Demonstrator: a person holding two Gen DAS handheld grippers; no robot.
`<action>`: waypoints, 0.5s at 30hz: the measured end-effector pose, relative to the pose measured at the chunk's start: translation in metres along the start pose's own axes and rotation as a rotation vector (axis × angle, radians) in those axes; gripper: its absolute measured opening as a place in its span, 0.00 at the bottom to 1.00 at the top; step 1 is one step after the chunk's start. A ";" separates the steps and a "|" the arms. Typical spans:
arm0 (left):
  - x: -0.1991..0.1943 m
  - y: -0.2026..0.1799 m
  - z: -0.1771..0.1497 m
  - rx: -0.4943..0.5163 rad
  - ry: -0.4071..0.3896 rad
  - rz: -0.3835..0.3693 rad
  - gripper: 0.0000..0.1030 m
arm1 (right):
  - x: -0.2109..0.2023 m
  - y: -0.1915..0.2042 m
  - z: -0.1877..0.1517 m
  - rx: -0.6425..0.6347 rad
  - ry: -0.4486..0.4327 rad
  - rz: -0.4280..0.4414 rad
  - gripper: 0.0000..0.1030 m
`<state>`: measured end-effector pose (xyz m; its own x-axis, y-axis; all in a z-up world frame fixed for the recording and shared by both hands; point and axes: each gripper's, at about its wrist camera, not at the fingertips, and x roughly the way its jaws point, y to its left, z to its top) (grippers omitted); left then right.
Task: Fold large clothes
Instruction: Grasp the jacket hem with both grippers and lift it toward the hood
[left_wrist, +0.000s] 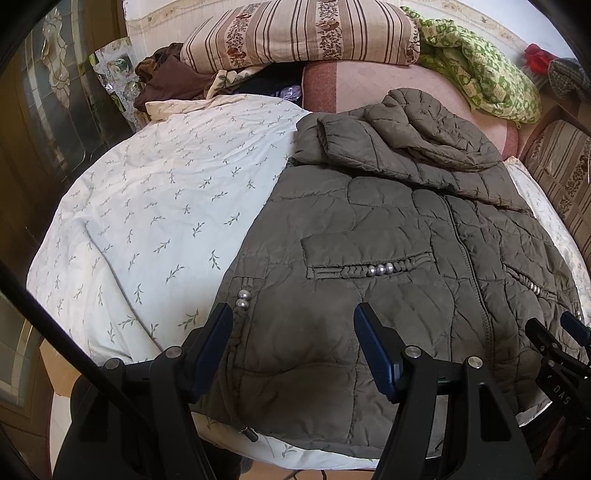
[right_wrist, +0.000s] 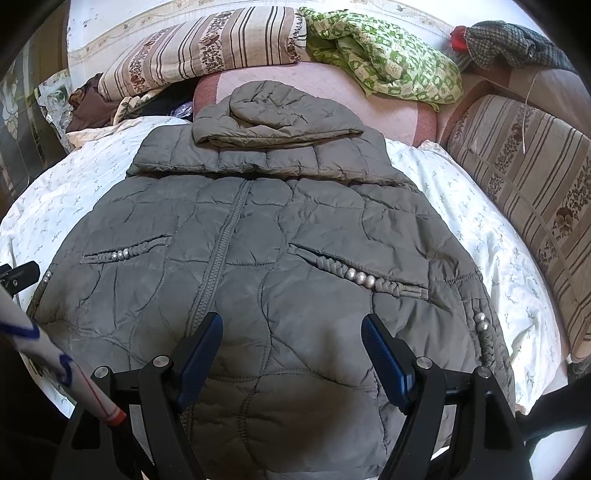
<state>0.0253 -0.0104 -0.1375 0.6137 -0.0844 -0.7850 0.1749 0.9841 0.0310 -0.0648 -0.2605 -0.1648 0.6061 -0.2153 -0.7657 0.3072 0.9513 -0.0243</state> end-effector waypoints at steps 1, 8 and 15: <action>0.000 0.000 0.000 0.000 0.001 0.000 0.65 | 0.000 -0.001 0.000 0.002 0.001 0.000 0.79; -0.002 0.031 0.015 -0.033 -0.024 0.024 0.66 | -0.005 -0.022 0.005 0.025 -0.010 -0.014 0.79; 0.039 0.093 0.035 -0.100 0.045 0.046 0.72 | -0.017 -0.120 0.028 0.157 -0.003 -0.076 0.85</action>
<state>0.0920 0.0722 -0.1437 0.5839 -0.0335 -0.8111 0.0678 0.9977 0.0076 -0.0914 -0.3773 -0.1310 0.5786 -0.2863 -0.7637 0.4630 0.8862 0.0186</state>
